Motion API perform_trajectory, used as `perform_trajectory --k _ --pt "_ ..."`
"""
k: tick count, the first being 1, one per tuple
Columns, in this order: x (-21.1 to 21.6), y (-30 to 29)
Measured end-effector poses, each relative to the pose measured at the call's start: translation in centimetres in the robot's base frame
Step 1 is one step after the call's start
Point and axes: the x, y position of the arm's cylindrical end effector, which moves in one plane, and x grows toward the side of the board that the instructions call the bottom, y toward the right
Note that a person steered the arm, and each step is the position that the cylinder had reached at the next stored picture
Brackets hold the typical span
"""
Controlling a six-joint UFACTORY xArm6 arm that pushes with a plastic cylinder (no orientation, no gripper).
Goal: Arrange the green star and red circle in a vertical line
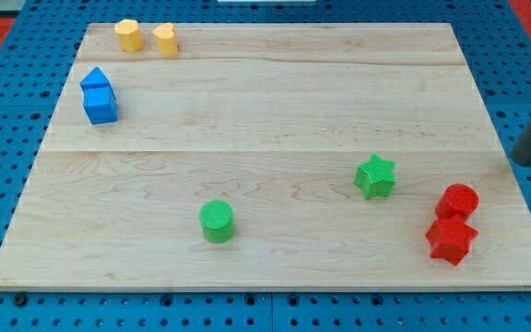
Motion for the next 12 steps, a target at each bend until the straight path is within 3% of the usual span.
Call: perform_trajectory --k 1,4,6,7,8,10,12 --pt "5.0 0.0" --pt "5.8 -10.4" --pt "-0.1 -11.6" --pt "-3.3 -16.9" --pt "-3.4 -24.0" --pt "2.3 -22.7" --pt "-2.9 -17.1"
